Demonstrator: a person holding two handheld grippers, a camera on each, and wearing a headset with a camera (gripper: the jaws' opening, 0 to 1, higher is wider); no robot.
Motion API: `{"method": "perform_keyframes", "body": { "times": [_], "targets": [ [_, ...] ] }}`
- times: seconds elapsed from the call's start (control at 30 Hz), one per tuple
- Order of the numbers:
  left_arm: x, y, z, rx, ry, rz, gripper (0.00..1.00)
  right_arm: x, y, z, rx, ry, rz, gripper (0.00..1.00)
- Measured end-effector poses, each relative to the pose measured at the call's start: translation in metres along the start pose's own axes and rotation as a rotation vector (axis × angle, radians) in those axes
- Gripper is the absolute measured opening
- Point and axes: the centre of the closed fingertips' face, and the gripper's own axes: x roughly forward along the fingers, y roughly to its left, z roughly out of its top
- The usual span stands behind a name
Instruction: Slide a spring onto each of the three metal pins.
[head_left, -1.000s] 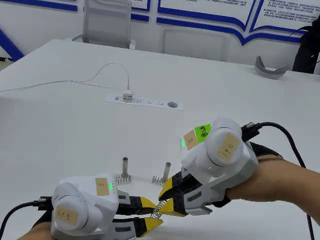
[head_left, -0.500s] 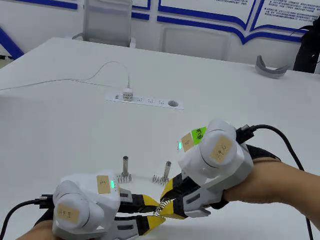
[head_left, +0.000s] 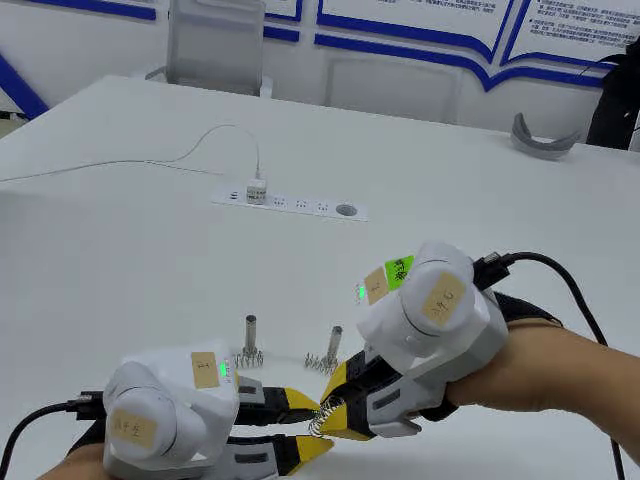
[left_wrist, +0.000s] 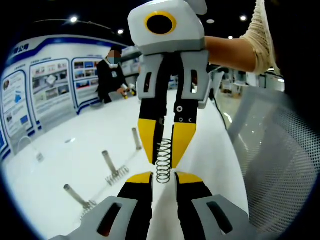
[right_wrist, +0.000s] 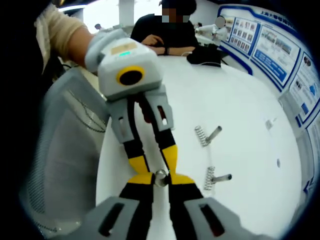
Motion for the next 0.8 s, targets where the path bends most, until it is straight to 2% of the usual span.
{"method": "perform_keyframes", "body": {
  "times": [0.23, 0.47, 0.8],
  "targets": [
    [-0.010, 0.005, -0.003, -0.017, 0.003, 0.025, 0.28, -0.009, -0.007, -0.008, 0.019, 0.010, -0.023, 0.12],
    [-0.025, 0.014, -0.014, -0.059, 0.021, 0.073, 0.41, -0.020, -0.017, -0.017, 0.047, 0.016, -0.055, 0.12],
    [-0.039, 0.022, -0.025, -0.099, 0.028, 0.129, 0.53, -0.041, -0.034, -0.033, 0.097, 0.026, -0.106, 0.12]
  ]
}}
